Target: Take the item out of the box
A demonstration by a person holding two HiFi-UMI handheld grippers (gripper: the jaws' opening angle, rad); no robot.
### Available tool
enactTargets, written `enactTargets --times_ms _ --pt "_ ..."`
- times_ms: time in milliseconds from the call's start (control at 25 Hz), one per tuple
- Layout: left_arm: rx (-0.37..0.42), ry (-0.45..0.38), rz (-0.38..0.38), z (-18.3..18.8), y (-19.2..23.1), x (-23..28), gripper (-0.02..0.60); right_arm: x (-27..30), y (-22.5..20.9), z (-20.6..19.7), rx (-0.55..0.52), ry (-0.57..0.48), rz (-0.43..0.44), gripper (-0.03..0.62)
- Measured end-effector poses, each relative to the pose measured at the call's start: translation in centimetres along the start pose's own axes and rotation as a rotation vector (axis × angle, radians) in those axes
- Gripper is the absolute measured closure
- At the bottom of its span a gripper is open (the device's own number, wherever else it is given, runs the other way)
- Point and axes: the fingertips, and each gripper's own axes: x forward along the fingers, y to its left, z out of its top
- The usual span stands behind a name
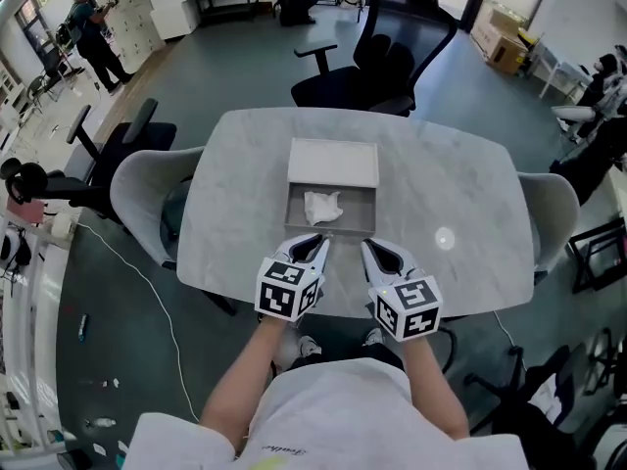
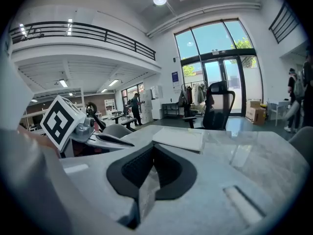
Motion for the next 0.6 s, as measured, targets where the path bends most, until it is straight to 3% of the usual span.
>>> enactTargets --times_ms 320,600 --pt "0.053 0.06 -0.004 1.1 -0.8 5.5 0.558 0.5 -4.8 0.1 0.026 -0.005 0.015 0.591" --pt "0.104 0.17 0.073 0.6 -0.1 9.8 0.489 2.1 -8.4 0.9 0.028 -0.002 0.089 0.591"
